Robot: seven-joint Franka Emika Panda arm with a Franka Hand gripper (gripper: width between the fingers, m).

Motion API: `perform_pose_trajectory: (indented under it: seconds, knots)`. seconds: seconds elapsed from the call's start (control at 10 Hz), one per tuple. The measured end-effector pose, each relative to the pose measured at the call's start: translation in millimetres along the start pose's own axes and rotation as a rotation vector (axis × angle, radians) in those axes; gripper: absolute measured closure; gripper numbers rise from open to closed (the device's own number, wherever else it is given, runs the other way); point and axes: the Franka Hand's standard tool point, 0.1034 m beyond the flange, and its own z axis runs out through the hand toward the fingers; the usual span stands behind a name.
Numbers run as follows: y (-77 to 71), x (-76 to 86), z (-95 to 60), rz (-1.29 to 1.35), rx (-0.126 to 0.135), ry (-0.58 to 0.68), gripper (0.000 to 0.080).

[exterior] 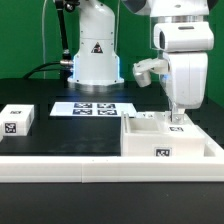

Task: Assemble cabinet

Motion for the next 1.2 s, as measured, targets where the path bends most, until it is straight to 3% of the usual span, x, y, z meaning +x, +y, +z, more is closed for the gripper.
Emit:
perform_pose_trajectory:
  seconds: [0.5,0.7,0.8,0.9,1.0,1.1,1.2]
  knots:
    - [-1.2,0.4,0.1,0.020,-0.001,0.001,0.0728]
    - [-1.2,0.1,0.3,0.020,-0.001,0.001,0.0412]
    - [-1.2,0.1,0.3,0.020,-0.001,0.001,0.0412]
    - [-1.2,0.0,0.4,0.020,0.000,0.001,0.0229]
    - [-1.2,-0.1,0.4,0.021,0.000,0.001,0.0096]
    - [-1.2,-0.2,0.4,0.021,0.000,0.001,0.0096]
    - [-1.2,-0.2,0.4,0.021,0.000,0.000,0.0022]
